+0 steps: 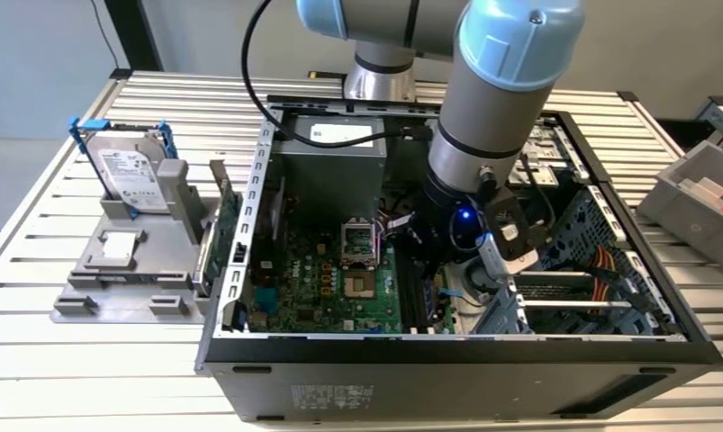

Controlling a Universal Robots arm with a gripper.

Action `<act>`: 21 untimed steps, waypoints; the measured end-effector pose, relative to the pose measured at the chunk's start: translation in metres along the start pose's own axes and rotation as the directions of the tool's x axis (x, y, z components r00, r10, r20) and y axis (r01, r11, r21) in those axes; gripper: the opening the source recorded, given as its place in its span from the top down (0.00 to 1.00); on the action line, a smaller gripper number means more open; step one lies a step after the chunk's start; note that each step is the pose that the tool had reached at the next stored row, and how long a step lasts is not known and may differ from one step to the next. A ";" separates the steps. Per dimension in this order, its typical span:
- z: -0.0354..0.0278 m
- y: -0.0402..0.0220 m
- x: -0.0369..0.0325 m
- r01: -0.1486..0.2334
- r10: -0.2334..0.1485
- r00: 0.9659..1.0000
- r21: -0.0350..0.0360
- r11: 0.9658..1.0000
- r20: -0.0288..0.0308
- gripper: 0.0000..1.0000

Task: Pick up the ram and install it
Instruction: 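Insert the ram into the slot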

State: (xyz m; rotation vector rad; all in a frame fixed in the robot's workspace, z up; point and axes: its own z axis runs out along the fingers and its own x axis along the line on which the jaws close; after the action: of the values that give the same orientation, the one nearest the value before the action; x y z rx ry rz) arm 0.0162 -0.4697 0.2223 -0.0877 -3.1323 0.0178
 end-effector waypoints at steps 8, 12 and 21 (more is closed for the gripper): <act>-0.0017 -0.0015 0.0009 0.000 0.000 1.000 0.000 1.000 0.000 1.00; -0.0015 -0.0017 0.0016 0.000 0.000 1.000 0.000 1.000 0.000 1.00; 0.0016 -0.0015 0.0017 0.000 0.000 1.000 0.000 1.000 0.000 1.00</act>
State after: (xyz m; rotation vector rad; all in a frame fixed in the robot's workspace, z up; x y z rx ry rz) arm 0.0144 -0.4711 0.2207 -0.0877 -3.1320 0.0183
